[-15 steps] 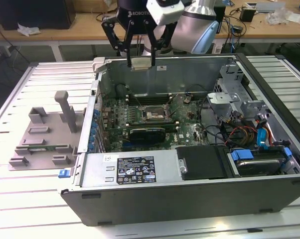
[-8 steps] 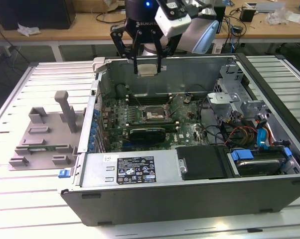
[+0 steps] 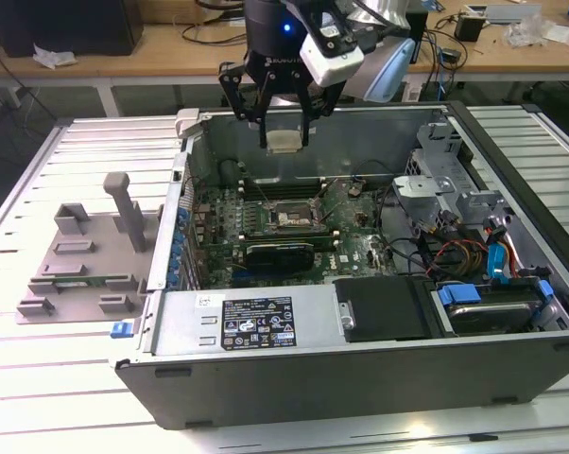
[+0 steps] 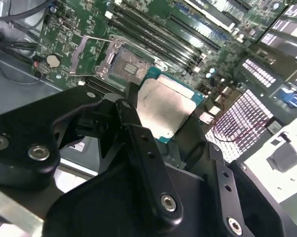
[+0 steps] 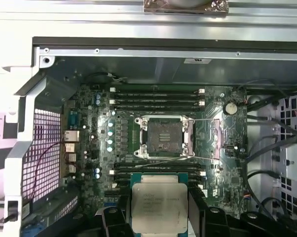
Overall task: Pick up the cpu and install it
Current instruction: 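Pick up the cpu and move it towards the insertion slot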
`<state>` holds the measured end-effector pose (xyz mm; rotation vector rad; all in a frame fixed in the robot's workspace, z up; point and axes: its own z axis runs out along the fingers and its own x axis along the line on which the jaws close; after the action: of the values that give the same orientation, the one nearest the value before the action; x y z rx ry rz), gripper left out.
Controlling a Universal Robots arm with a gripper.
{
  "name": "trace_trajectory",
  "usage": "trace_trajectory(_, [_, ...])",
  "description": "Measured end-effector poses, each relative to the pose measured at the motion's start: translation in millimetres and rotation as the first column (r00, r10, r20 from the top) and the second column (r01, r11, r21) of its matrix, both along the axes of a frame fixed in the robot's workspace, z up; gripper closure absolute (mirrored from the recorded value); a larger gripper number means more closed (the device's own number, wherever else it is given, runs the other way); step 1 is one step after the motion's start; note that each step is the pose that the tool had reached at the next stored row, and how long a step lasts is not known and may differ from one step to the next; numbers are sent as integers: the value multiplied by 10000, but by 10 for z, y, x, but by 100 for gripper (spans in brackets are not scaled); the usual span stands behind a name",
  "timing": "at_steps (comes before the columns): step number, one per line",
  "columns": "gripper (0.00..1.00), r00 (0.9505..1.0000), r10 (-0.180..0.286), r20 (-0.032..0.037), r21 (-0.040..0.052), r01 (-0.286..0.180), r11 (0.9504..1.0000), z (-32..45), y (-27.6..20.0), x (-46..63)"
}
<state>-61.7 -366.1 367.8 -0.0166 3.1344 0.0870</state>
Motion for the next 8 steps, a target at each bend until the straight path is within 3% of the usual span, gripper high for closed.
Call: trace_trajectory(8, [45, 10000, 0, -2, 0, 0, 10000, -180, 105, 12])
